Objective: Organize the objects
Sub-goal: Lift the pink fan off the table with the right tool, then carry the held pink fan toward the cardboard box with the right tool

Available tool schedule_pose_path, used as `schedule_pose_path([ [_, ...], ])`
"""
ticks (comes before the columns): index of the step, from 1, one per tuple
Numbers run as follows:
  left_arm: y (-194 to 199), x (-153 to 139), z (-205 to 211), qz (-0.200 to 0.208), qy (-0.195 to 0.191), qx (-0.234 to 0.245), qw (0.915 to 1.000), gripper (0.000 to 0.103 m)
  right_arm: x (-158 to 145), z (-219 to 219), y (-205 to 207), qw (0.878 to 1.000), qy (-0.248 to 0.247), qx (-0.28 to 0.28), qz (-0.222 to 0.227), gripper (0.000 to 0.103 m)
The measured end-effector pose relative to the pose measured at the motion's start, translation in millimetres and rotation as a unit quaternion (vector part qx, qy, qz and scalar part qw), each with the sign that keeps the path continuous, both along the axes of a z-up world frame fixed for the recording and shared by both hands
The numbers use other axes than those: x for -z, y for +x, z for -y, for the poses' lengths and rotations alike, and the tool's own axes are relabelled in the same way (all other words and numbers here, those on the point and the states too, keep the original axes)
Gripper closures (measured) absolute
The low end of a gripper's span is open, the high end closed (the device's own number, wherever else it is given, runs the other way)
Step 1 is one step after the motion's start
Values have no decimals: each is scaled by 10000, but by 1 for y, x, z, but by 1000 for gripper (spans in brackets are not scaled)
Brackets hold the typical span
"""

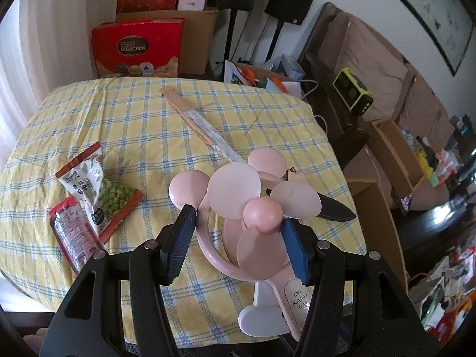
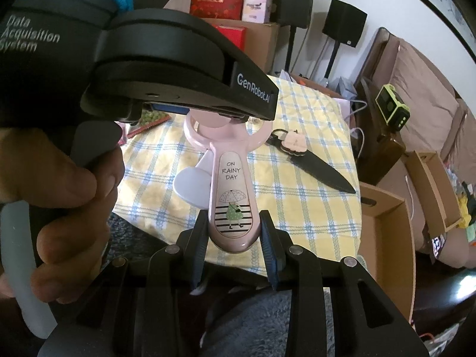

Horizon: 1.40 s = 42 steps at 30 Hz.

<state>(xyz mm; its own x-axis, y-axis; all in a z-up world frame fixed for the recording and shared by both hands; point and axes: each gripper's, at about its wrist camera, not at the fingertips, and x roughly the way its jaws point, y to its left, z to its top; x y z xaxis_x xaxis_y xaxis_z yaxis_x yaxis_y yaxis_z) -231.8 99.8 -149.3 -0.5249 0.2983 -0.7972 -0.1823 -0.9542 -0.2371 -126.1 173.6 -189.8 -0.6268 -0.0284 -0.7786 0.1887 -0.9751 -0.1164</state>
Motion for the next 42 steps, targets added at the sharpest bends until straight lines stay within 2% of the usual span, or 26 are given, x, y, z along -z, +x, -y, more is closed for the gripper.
schedule_pose_path([
  [7,8,-13,4,-87,-113,-64,9999,48,-7,2,7,9999,-55,-71,-116,70],
  [19,37,-62,-12,-623,-320,-113,9975,49,-36,-15,30,9979,-259,-82,-592,70],
  [26,56,-94,-27,-951,-357,7,9948,51,-54,-26,45,9958,-100,-2,-911,70],
  [27,59,-99,-29,-1000,-356,37,9943,54,-57,-26,47,9954,-46,18,-959,70],
  [28,62,-103,-32,-1010,-301,103,9944,64,-59,-27,49,9949,15,41,-1010,70],
  [30,64,-107,-35,-885,-26,260,9957,74,-63,-29,52,9940,87,68,-1084,70],
  [31,64,-107,-37,-856,36,291,9959,75,-64,-31,52,9941,38,77,-1077,70],
  [36,56,-96,-43,-747,-54,283,9968,75,-64,-35,54,9945,0,96,-1040,70],
  [42,42,-61,-39,-182,16,253,9995,77,-33,-33,40,9982,-27,-5,-604,70],
])
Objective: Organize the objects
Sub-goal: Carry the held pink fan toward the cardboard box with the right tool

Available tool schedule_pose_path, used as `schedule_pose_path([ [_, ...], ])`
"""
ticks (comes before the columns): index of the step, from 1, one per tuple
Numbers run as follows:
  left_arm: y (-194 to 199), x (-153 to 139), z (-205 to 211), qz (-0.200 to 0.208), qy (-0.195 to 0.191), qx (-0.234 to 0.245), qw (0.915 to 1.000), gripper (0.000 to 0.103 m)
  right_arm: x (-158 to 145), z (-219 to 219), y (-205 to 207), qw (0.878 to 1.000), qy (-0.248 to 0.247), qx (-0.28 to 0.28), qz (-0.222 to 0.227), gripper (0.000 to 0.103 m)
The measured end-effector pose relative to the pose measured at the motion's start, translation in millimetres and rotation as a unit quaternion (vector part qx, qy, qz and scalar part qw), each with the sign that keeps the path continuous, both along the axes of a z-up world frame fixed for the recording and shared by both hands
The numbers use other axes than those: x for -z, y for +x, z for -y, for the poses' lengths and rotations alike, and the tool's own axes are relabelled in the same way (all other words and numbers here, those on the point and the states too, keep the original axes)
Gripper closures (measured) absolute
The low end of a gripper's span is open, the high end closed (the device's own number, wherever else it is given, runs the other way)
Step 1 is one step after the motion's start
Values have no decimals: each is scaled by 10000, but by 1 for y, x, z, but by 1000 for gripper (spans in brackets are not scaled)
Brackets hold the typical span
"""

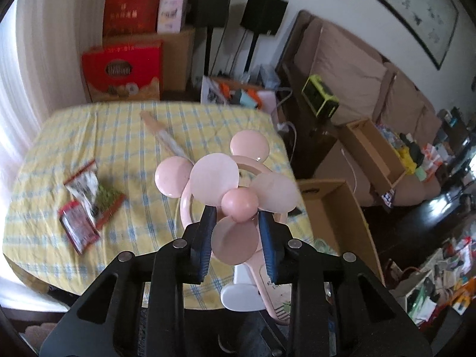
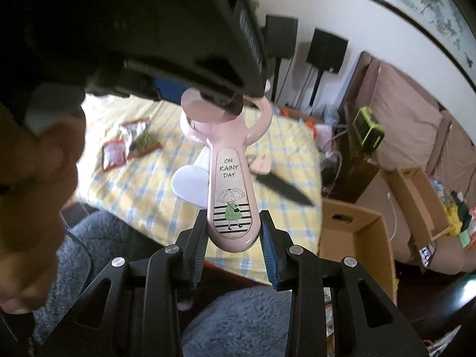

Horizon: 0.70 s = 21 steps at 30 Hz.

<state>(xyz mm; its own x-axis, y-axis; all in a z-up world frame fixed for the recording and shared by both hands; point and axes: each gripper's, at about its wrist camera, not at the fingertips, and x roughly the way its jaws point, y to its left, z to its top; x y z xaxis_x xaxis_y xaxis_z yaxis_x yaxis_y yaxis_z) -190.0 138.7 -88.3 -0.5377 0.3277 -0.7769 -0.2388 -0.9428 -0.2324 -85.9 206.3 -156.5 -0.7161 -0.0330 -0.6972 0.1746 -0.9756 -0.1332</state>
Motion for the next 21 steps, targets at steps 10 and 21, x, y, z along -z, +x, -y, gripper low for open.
schedule_pose_path([
  [10,6,-3,-4,-54,42,147,9999,79,10,1,-6,10000,85,18,42,70],
  [21,26,-42,-10,-464,173,356,9981,80,-20,-8,12,9985,402,129,-352,70],
])
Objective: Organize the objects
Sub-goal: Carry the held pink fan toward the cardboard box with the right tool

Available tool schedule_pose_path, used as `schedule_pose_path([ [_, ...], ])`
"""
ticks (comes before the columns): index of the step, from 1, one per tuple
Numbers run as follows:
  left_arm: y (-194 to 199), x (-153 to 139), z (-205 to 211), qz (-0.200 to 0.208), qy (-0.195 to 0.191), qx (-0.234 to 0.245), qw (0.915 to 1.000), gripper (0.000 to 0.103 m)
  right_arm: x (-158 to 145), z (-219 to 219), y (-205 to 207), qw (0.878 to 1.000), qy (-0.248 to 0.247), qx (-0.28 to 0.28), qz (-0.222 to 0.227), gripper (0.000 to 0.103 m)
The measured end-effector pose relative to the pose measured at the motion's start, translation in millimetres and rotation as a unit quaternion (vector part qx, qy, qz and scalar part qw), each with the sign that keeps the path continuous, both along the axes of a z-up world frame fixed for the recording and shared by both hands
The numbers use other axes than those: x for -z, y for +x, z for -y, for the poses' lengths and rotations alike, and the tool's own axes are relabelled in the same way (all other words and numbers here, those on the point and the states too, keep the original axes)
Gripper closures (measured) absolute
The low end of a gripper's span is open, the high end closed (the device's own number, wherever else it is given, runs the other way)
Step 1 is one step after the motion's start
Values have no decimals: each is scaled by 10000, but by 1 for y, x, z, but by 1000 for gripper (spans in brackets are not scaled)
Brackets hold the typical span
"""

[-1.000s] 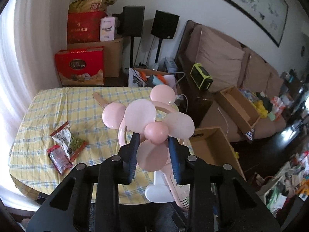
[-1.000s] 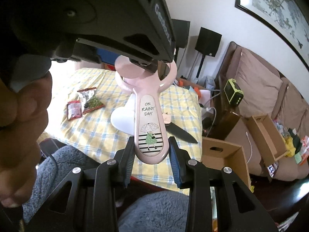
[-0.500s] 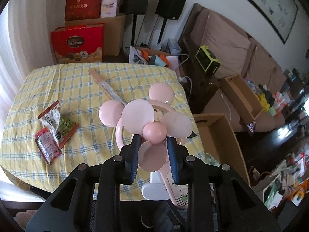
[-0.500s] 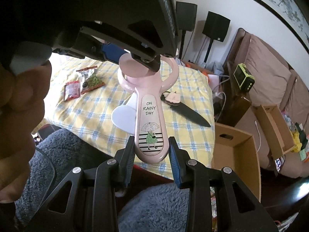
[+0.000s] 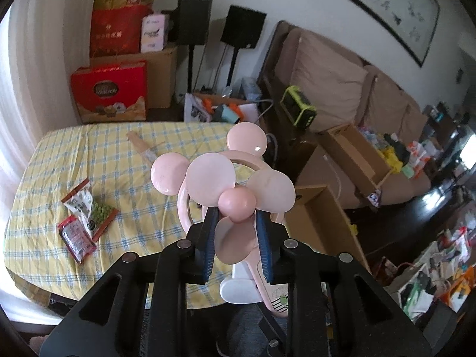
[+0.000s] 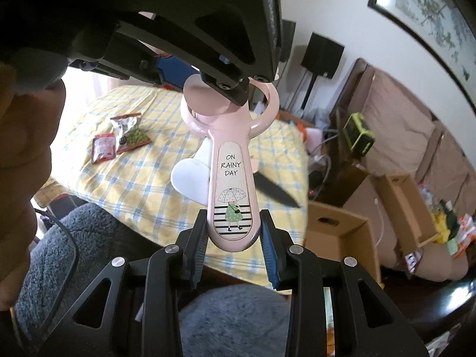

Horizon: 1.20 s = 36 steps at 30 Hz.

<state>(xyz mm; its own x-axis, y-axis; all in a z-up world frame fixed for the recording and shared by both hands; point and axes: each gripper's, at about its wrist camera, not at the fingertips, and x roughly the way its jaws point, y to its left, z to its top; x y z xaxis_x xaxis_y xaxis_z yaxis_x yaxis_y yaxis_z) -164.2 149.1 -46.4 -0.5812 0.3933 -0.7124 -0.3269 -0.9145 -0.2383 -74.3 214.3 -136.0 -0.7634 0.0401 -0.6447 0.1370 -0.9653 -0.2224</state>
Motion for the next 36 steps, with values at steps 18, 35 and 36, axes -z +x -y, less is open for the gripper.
schedule_pose_path([
  [18,45,-40,-42,-630,-198,408,9970,80,-23,-28,32,9989,138,285,-346,70],
  [35,76,-57,-87,-919,-436,644,9927,80,-34,-62,62,9971,-136,502,-563,70],
  [36,78,-57,-89,-928,-428,654,9926,80,-34,-64,62,9970,-141,517,-564,70],
])
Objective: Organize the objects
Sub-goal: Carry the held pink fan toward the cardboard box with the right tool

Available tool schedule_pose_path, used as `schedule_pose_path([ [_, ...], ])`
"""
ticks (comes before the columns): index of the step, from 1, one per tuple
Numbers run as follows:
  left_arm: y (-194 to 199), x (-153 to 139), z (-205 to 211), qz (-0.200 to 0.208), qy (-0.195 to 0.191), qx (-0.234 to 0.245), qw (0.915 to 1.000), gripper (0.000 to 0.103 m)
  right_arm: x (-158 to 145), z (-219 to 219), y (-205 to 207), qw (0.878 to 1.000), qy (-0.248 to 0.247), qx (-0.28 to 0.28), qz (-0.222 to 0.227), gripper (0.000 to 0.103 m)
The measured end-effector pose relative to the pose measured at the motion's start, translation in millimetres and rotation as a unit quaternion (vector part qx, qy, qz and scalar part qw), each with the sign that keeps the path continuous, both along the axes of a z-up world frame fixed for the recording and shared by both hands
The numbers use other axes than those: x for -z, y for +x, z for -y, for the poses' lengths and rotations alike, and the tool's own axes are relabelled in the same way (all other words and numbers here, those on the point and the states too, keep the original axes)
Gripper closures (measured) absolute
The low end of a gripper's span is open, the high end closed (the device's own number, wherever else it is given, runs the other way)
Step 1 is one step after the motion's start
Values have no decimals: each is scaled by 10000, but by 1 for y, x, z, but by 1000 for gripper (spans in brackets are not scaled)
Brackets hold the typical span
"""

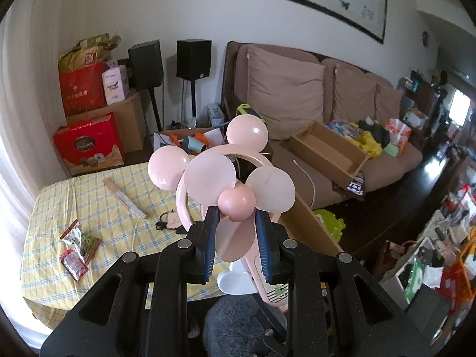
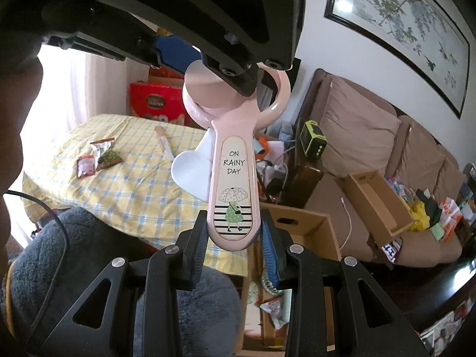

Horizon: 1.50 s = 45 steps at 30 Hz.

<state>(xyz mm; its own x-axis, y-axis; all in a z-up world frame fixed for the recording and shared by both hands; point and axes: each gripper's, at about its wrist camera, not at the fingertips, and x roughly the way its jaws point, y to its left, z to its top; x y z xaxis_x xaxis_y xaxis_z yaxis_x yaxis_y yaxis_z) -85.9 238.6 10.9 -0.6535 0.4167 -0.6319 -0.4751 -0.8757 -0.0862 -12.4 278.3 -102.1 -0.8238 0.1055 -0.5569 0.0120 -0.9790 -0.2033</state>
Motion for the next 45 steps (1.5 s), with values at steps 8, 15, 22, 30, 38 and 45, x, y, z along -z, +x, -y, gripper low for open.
schedule_pose_path([
  [8,10,-8,-13,-108,44,92,9999,81,-4,-14,2,9999,-55,117,-70,70],
  [15,19,-11,-24,-176,159,165,9996,81,-4,-26,4,9996,-25,248,-120,70],
  [22,25,-12,-38,-167,203,313,9992,81,-3,-43,6,9990,-61,414,-124,70],
  [30,27,-12,-44,-159,236,325,9991,81,-1,-51,7,9987,-100,490,-119,70],
  [38,26,-12,-61,-153,340,475,9982,81,-1,-64,8,9977,-130,649,-114,70],
  [45,28,-11,-76,-142,357,600,9975,81,-1,-79,11,9965,-190,805,-128,70],
])
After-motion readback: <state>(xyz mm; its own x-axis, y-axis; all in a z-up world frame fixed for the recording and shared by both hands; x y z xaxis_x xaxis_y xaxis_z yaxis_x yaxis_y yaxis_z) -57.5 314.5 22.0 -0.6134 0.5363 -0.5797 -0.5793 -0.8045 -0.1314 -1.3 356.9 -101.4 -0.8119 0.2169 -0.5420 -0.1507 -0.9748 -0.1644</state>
